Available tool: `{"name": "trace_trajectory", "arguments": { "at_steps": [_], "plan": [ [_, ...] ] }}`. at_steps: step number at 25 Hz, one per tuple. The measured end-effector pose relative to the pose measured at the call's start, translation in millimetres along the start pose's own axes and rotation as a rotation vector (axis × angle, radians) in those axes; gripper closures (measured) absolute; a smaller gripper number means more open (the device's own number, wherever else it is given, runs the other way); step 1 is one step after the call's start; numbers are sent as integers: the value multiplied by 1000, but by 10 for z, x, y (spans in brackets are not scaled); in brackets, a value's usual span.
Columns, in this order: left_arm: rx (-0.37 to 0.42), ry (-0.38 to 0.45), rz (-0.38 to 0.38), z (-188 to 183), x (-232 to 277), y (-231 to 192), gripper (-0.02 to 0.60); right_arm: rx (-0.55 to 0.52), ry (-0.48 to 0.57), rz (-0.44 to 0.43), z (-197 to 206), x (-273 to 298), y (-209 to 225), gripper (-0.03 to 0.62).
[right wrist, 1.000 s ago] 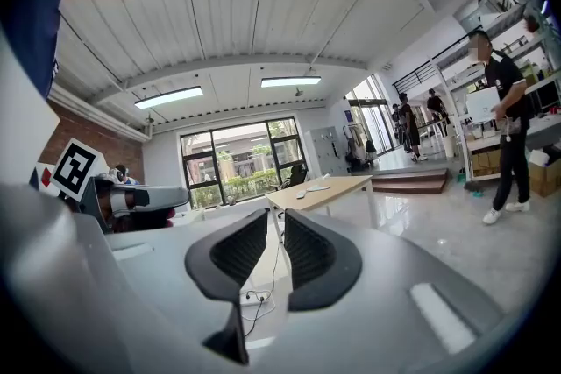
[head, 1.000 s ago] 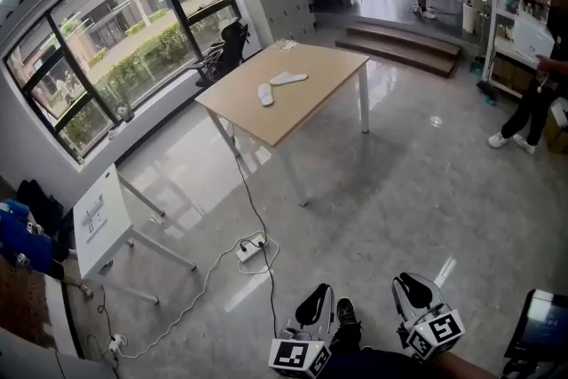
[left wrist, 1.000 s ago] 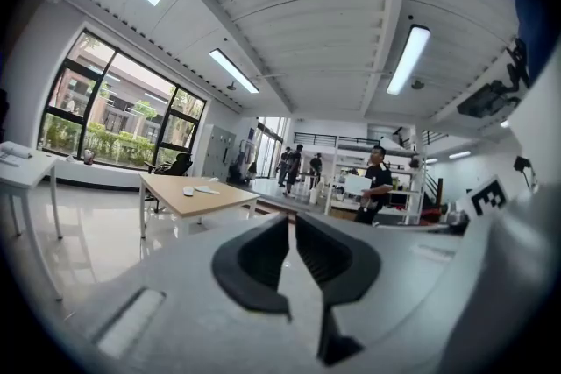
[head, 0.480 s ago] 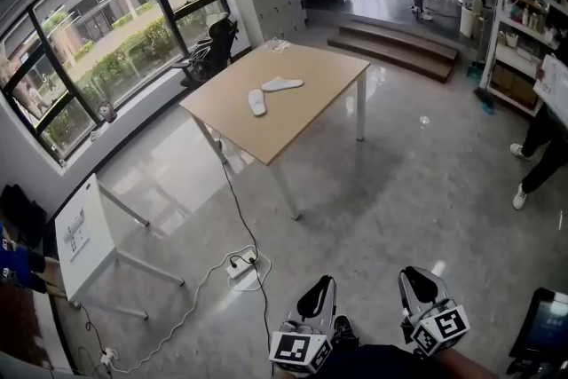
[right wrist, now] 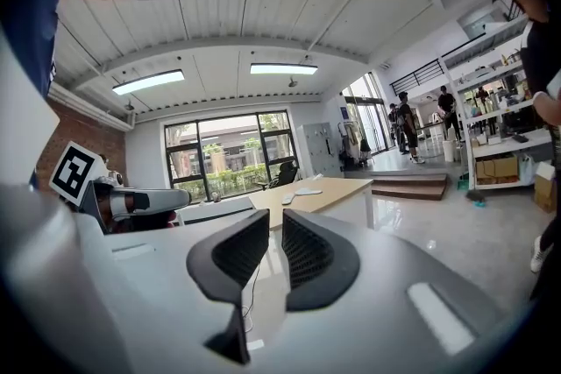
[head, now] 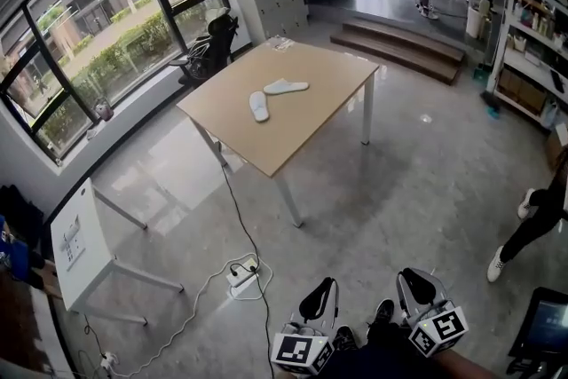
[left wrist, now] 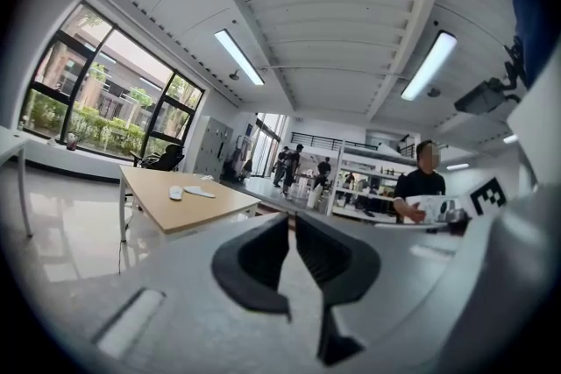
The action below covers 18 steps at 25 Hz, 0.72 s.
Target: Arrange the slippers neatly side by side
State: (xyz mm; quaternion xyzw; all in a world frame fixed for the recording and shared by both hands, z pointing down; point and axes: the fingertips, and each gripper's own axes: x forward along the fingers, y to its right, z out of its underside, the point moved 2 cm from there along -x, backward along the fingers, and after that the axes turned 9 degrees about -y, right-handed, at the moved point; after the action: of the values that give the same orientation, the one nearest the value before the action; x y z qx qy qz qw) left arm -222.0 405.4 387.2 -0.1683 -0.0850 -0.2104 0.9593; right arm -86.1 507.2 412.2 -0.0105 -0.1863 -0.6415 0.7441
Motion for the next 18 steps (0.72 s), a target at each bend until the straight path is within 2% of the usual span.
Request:
{"name": "trace_trajectory", "arguments": {
  "at_steps": [8, 13, 18],
  "plan": [
    [15, 7, -76, -211, 563, -284, 555, 2, 13, -71, -233, 663, 343, 540],
    [26, 26, -124, -422, 1096, -397, 555, -3, 27, -115, -500, 1130, 749, 540],
    [38, 28, -139, -633, 1707, -342, 555, 2, 38, -131, -794, 1483, 1286, 540]
  ]
}}
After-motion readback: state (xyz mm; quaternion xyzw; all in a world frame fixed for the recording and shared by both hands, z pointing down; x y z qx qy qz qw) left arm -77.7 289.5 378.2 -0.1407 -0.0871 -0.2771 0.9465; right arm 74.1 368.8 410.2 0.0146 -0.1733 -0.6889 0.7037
